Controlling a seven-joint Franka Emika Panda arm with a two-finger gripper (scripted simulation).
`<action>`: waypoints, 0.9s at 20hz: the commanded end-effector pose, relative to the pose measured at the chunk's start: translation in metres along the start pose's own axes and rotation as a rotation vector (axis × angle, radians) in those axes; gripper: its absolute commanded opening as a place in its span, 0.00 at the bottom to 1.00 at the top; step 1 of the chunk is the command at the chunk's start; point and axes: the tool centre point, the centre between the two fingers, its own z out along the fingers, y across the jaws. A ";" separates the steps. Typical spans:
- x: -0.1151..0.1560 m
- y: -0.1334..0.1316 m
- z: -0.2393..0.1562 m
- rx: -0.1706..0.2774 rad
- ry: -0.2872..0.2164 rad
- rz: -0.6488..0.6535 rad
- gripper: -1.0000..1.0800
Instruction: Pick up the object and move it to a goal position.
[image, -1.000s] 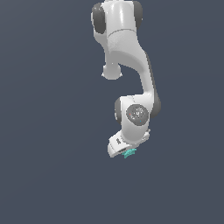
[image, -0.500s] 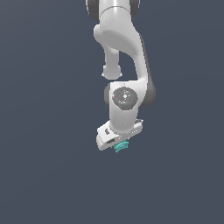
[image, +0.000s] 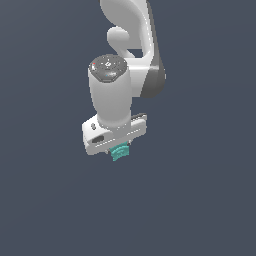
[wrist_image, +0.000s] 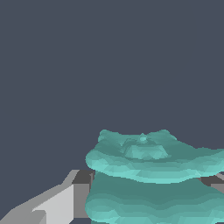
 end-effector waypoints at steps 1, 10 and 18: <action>-0.011 0.014 -0.025 0.001 0.000 0.000 0.00; -0.047 0.063 -0.109 0.001 0.000 -0.001 0.00; -0.064 0.091 -0.154 0.000 0.000 0.000 0.00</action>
